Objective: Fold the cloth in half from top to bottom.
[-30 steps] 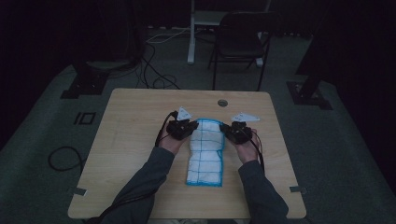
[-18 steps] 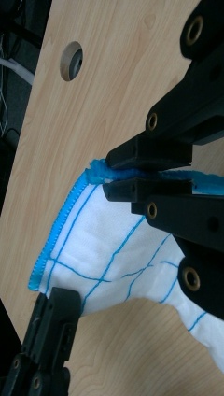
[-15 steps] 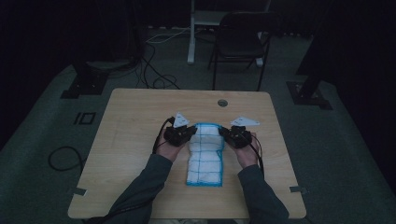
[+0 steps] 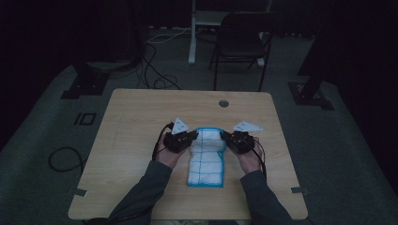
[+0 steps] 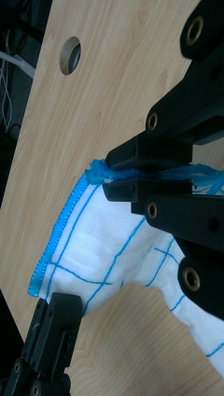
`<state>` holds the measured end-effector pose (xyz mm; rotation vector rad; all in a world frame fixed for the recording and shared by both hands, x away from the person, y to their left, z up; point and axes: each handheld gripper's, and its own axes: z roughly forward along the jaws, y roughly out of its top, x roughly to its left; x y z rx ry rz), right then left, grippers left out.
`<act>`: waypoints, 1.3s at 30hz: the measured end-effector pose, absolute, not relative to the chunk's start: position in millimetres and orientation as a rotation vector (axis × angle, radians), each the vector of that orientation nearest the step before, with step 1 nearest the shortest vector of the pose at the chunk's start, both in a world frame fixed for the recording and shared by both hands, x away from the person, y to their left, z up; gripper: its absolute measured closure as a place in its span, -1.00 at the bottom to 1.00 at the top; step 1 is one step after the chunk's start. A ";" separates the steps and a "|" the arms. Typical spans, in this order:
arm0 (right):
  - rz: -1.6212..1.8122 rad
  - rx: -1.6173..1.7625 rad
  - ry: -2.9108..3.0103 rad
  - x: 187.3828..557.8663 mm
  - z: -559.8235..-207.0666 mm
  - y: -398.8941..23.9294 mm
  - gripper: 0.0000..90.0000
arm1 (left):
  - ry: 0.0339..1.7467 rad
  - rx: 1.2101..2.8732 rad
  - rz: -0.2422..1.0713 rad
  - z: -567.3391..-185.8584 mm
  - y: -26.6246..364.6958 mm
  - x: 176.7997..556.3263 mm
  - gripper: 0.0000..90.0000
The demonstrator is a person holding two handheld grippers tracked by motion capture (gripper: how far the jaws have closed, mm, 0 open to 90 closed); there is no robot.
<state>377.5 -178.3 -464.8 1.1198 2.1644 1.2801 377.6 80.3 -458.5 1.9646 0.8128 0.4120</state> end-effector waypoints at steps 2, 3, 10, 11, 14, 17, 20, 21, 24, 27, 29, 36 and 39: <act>1.280 1.115 2.164 375.7 -464.4 -178.6 0.89 | 0.808 1.965 0.411 -457.8 80.8 375.6 0.90; 1.283 1.113 2.163 374.8 -464.3 -178.7 0.89 | 0.803 1.965 0.413 -457.8 81.0 374.9 0.90; 1.282 1.102 2.167 370.8 -464.0 -178.3 0.89 | 0.800 1.957 0.408 -458.4 83.4 369.7 0.90; 1.282 1.099 2.167 370.0 -463.6 -178.1 0.89 | 0.799 1.954 0.408 -458.1 83.7 368.8 0.90; 1.289 1.093 2.165 367.8 -462.7 -178.0 0.89 | 0.795 1.954 0.407 -456.9 84.8 366.8 0.90; 1.292 1.085 2.165 365.0 -462.4 -177.8 0.89 | 0.789 1.950 0.409 -455.8 85.8 364.0 0.90; 1.292 1.080 2.167 361.7 -463.0 -177.5 0.89 | 0.780 1.947 0.407 -455.2 86.6 360.2 0.90; 1.294 1.078 2.168 360.7 -463.3 -177.6 0.89 | 0.778 1.946 0.408 -455.2 86.6 358.7 0.90; 1.295 1.079 2.171 358.0 -464.7 -177.5 0.89 | 0.771 1.949 0.410 -456.0 87.0 355.3 0.90; 1.297 1.079 2.175 356.1 -465.7 -177.4 0.89 | 0.768 1.953 0.408 -457.3 87.9 353.6 0.90; 1.304 1.081 2.175 352.9 -467.3 -177.0 0.89 | 0.769 1.954 0.403 -459.2 88.9 351.5 0.90; 1.309 1.084 2.184 346.0 -471.8 -175.1 0.89 | 0.777 1.951 0.389 -464.7 92.7 344.9 0.89; 1.314 1.083 2.184 342.8 -473.3 -174.9 0.89 | 0.776 1.952 0.386 -465.7 93.4 342.9 0.89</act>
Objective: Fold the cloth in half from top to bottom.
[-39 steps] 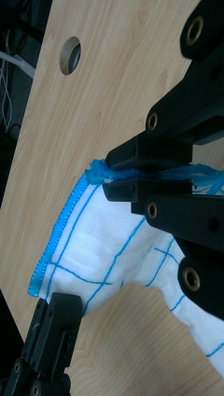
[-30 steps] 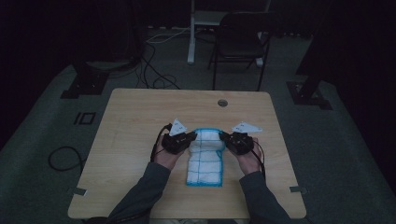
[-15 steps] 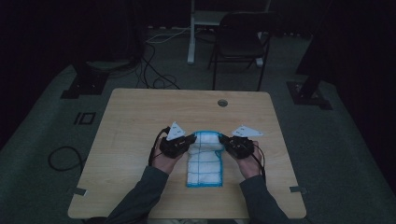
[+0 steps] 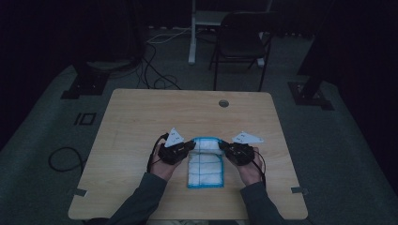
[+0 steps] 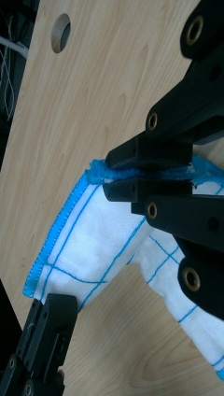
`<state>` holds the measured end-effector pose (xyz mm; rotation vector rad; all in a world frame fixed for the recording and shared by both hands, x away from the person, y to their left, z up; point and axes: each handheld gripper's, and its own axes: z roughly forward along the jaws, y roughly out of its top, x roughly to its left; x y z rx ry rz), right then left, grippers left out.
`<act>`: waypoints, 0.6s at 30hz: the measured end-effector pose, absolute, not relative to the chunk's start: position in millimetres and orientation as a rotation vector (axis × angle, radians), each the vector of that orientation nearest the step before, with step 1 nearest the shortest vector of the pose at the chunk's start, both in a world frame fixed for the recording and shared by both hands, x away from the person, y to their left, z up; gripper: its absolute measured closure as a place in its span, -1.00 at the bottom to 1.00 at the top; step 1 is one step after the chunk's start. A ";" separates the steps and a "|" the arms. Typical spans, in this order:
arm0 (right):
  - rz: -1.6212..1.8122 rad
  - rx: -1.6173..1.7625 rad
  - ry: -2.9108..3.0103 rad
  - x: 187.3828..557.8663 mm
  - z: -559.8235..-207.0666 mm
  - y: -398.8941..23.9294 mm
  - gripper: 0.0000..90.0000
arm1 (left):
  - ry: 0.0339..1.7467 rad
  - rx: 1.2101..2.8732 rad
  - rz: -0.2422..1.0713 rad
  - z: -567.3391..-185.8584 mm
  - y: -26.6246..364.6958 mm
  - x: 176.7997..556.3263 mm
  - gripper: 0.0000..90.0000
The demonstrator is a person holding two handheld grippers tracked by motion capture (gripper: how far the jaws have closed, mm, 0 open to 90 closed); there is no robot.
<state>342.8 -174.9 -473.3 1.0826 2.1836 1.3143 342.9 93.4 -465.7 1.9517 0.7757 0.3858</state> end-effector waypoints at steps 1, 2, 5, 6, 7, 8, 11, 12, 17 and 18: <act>1.314 1.082 2.185 341.8 -473.8 -174.9 0.89 | 0.775 1.951 0.385 -466.3 94.0 341.0 0.89; 1.314 1.082 2.185 341.8 -473.8 -174.9 0.89 | 0.775 1.951 0.385 -466.3 94.0 341.0 0.89; 1.319 1.084 2.181 339.5 -474.8 -175.6 0.88 | 0.773 1.948 0.377 -467.8 94.1 338.1 0.89; 1.319 1.087 2.179 338.6 -475.3 -175.9 0.88 | 0.775 1.947 0.372 -468.1 94.3 337.0 0.89; 1.322 1.088 2.179 337.1 -476.0 -176.0 0.88 | 0.775 1.943 0.372 -468.7 94.5 335.3 0.89; 1.322 1.088 2.179 337.1 -476.0 -176.0 0.88 | 0.775 1.943 0.372 -468.7 94.5 335.3 0.89; 1.325 1.083 2.181 334.3 -476.7 -176.0 0.88 | 0.776 1.943 0.365 -469.8 95.6 332.3 0.89; 1.326 1.086 2.182 333.0 -476.8 -175.8 0.88 | 0.776 1.943 0.365 -469.8 95.6 332.3 0.89; 1.330 1.086 2.188 324.8 -479.6 -174.9 0.88 | 0.781 1.943 0.352 -475.3 98.8 325.3 0.89; 1.331 1.082 2.189 323.8 -480.1 -175.0 0.88 | 0.784 1.940 0.349 -476.3 99.0 324.1 0.89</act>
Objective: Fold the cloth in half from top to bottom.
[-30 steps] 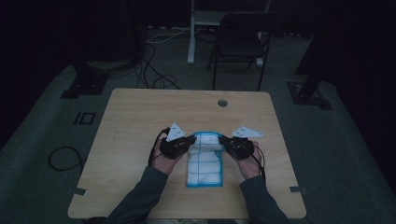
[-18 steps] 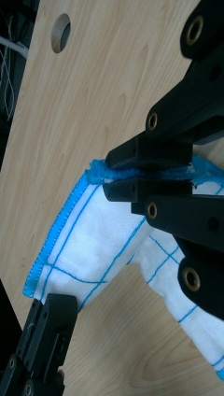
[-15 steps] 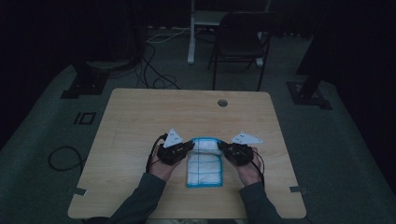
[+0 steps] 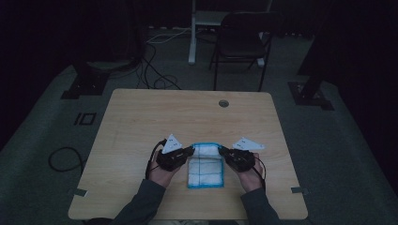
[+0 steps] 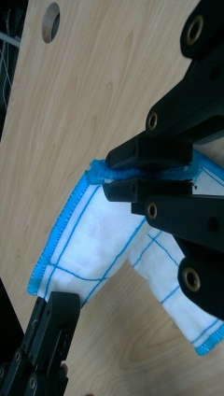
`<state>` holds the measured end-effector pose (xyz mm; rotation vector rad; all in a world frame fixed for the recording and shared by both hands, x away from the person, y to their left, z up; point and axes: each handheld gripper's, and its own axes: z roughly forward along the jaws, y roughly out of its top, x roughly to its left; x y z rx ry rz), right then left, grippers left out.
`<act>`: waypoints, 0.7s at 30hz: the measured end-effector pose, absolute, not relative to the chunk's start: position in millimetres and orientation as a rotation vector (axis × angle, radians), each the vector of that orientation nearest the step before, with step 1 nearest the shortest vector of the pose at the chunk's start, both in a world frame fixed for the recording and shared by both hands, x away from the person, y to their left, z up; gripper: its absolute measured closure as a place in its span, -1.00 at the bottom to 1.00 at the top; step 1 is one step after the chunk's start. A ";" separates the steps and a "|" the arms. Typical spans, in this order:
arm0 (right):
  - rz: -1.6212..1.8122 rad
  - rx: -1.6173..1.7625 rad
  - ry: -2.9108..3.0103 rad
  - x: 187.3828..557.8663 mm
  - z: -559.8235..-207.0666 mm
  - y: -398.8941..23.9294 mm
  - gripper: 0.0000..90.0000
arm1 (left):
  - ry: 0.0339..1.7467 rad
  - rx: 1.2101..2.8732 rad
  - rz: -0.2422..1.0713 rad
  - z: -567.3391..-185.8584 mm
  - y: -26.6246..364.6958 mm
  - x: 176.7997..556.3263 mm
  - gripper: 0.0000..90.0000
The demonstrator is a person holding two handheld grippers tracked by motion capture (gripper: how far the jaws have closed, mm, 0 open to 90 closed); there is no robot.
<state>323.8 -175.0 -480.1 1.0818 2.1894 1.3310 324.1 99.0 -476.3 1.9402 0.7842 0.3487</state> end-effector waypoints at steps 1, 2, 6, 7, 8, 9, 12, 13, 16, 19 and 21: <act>1.333 1.083 2.190 322.5 -480.7 -174.8 0.88 | 0.785 1.940 0.346 -477.1 99.5 323.0 0.89; 1.335 1.086 2.187 321.3 -481.4 -174.5 0.88 | 0.786 1.942 0.346 -477.9 99.9 321.7 0.89; 1.341 1.090 2.188 316.0 -484.9 -173.8 0.88 | 0.790 1.938 0.341 -481.1 101.5 317.1 0.89; 1.338 1.088 2.189 314.7 -486.0 -173.8 0.88 | 0.791 1.941 0.340 -482.0 101.5 316.0 0.89; 1.340 1.091 2.189 313.6 -487.3 -173.8 0.88 | 0.790 1.943 0.339 -483.0 101.4 315.1 0.89; 1.339 1.094 2.190 312.6 -488.5 -173.7 0.88 | 0.789 1.947 0.338 -483.8 101.5 314.3 0.89; 1.339 1.097 2.193 311.0 -490.9 -173.9 0.88 | 0.794 1.945 0.335 -485.7 101.6 312.7 0.89; 1.340 1.091 2.194 310.1 -492.5 -174.1 0.88 | 0.796 1.945 0.337 -487.0 101.9 311.6 0.89; 1.338 1.087 2.196 307.8 -496.0 -174.5 0.88 | 0.810 1.933 0.329 -490.4 103.4 308.3 0.86; 1.333 1.100 2.193 306.2 -499.0 -175.8 0.88 | 0.831 1.912 0.331 -491.9 107.5 304.4 0.81; 1.332 1.100 2.195 306.0 -499.9 -176.5 0.88 | 0.839 1.903 0.338 -491.7 109.7 303.6 0.81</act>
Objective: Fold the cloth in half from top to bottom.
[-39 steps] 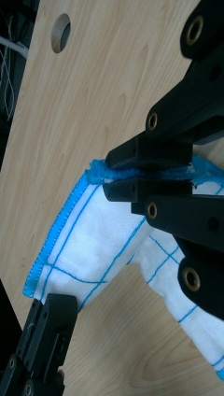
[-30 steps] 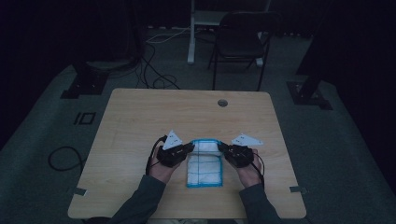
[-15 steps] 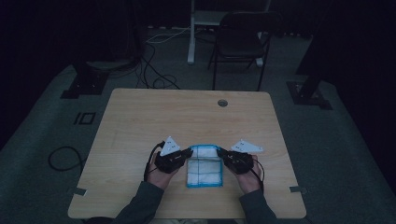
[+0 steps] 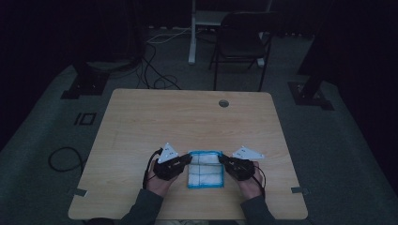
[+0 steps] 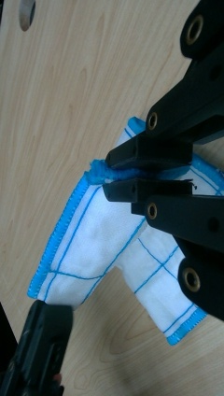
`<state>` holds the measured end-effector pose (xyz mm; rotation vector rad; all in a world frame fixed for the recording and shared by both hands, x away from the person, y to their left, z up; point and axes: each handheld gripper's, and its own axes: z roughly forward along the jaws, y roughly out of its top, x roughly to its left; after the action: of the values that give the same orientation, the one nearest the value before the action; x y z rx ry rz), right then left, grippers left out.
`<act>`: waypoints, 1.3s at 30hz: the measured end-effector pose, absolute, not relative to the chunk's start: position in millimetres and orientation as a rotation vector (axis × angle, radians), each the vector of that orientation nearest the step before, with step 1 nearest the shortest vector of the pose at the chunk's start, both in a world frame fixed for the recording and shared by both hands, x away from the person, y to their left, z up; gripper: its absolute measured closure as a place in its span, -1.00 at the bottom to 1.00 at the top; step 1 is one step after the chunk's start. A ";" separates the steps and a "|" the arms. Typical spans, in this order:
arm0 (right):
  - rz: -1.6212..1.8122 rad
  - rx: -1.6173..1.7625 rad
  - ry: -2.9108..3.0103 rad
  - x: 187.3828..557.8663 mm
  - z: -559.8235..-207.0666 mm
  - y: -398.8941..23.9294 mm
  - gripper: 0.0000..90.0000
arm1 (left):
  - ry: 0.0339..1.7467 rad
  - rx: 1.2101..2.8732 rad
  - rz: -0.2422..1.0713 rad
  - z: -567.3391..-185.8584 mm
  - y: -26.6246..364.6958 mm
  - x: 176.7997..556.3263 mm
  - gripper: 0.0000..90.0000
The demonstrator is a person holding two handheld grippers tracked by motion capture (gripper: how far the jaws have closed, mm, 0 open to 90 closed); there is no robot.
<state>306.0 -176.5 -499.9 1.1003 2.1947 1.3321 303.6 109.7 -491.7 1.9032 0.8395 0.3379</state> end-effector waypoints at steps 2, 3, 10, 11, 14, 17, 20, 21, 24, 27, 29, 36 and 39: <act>1.331 1.102 2.197 304.9 -501.4 -176.7 0.88 | 0.856 1.890 0.354 -490.3 114.4 303.1 0.82; 1.329 1.101 2.199 304.5 -501.9 -176.5 0.88 | 0.872 1.879 0.360 -488.8 118.9 304.3 0.82; 1.327 1.093 2.210 301.7 -505.3 -173.6 0.88 | 0.893 1.878 0.368 -487.3 122.8 308.0 0.82; 1.327 1.095 2.210 301.2 -506.0 -173.4 0.88 | 0.897 1.880 0.362 -488.5 121.1 308.7 0.82; 1.323 1.098 2.217 300.2 -507.7 -173.2 0.88 | 0.898 1.887 0.353 -490.6 118.0 309.1 0.81; 1.324 1.098 2.219 299.1 -509.5 -173.3 0.88 | 0.895 1.888 0.351 -491.1 115.6 309.3 0.81; 1.329 1.109 2.218 297.9 -512.1 -174.1 0.88 | 0.895 1.889 0.346 -491.6 113.3 309.9 0.81; 1.328 1.108 2.219 297.7 -512.7 -174.2 0.88 | 0.891 1.893 0.343 -492.2 111.8 310.2 0.81; 1.330 1.113 2.221 295.6 -513.7 -174.1 0.88 | 0.891 1.902 0.342 -495.1 108.2 310.9 0.81; 1.335 1.113 2.220 294.3 -514.8 -173.8 0.87 | 0.910 1.913 0.325 -501.3 105.5 315.9 0.81; 1.336 1.115 2.222 293.0 -515.6 -172.8 0.87 | 0.908 1.924 0.314 -504.4 103.2 317.8 0.81; 1.331 1.109 2.231 289.0 -518.8 -172.5 0.87 | 0.896 1.971 0.286 -514.1 96.2 318.2 0.81; 1.331 1.107 2.230 288.1 -518.3 -173.0 0.87 | 0.891 1.986 0.276 -517.4 95.1 317.2 0.81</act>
<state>288.1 -173.0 -518.3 1.1066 2.2301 1.3313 317.2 95.1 -517.4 1.9864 0.8910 0.2765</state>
